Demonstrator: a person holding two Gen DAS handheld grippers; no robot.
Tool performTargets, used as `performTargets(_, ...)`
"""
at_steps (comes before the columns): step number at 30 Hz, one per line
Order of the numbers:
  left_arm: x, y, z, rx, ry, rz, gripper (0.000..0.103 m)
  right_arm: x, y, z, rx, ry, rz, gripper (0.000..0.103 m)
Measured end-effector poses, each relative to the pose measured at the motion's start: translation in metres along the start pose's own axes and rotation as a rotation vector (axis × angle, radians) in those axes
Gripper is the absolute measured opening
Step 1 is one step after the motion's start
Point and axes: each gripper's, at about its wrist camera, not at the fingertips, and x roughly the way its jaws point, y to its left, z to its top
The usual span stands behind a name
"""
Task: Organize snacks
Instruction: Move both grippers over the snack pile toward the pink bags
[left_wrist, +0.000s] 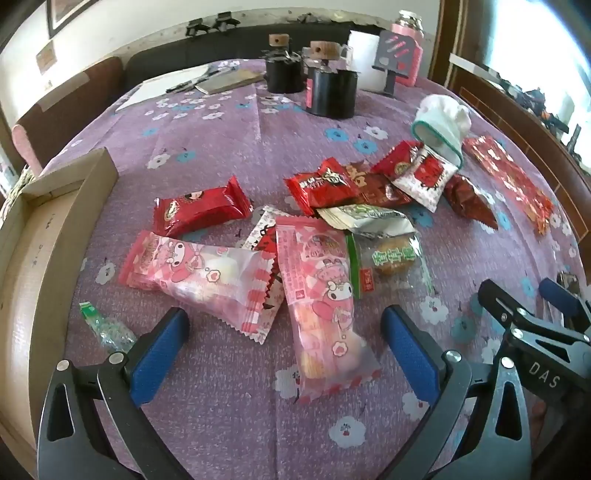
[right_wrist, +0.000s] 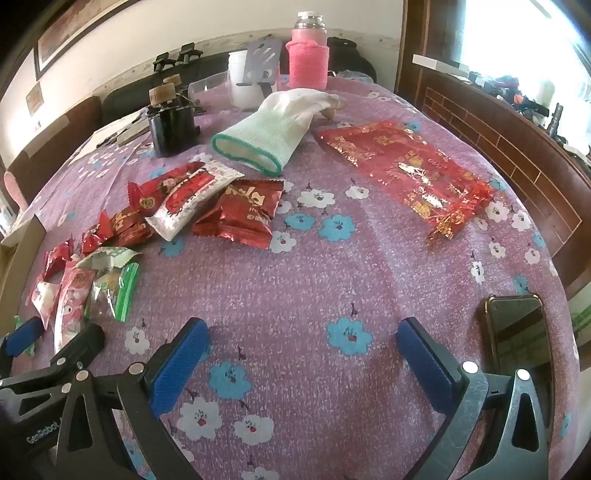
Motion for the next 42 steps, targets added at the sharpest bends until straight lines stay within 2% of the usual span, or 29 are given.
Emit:
performTargets(6,0.005,0.0,0.005,0.019,0.023,-0.011,0.103,0.0,0.002,0.0,-0.009,0.006,0.006,0.103)
performTargets(14,0.004,-0.001,0.006,0.02,0.008,-0.012,0.103,-0.002,0.002,-0.002,-0.008,0.003,0.007,0.103)
performTargets(20,-0.007,0.0,0.001,0.019,0.016,-0.001,0.103,-0.002,0.001,-0.002,-0.008,0.004,0.009,0.103)
performTargets(24,-0.013,0.005,-0.001,0.015,0.031,-0.051,0.103,-0.002,0.001,-0.002,-0.008,0.004,0.008,0.103)
performTargets(25,-0.018,0.009,-0.003,0.007,0.036,-0.068,0.1,-0.002,0.001,-0.002,-0.009,0.005,0.009,0.103)
performTargets(28,-0.053,0.025,-0.01,-0.026,-0.051,-0.121,0.098,-0.002,0.002,0.0,-0.018,0.018,0.015,0.103)
performTargets(32,-0.111,0.047,-0.016,-0.002,-0.257,-0.018,0.098,0.0,0.003,0.003,-0.038,0.051,0.019,0.103)
performTargets(34,-0.132,0.055,-0.015,0.035,-0.316,0.118,0.098,-0.001,0.003,0.003,-0.039,0.065,0.019,0.103)
performTargets(35,-0.141,0.064,-0.019,0.015,-0.349,0.141,0.098,-0.001,0.002,0.003,-0.034,0.067,0.014,0.103)
performTargets(37,-0.149,0.078,-0.024,-0.023,-0.37,0.139,0.098,-0.002,0.002,0.001,-0.021,0.061,0.005,0.103)
performTargets(39,-0.149,0.093,-0.024,-0.077,-0.337,0.127,0.098,-0.003,0.002,-0.001,-0.013,0.057,0.0,0.103)
performTargets(40,-0.153,0.095,-0.027,-0.081,-0.353,0.134,0.098,-0.003,0.002,-0.002,-0.009,0.059,-0.001,0.103)
performTargets(42,-0.154,0.091,-0.03,-0.048,-0.325,0.174,0.098,-0.004,0.002,-0.003,-0.014,0.063,-0.002,0.103)
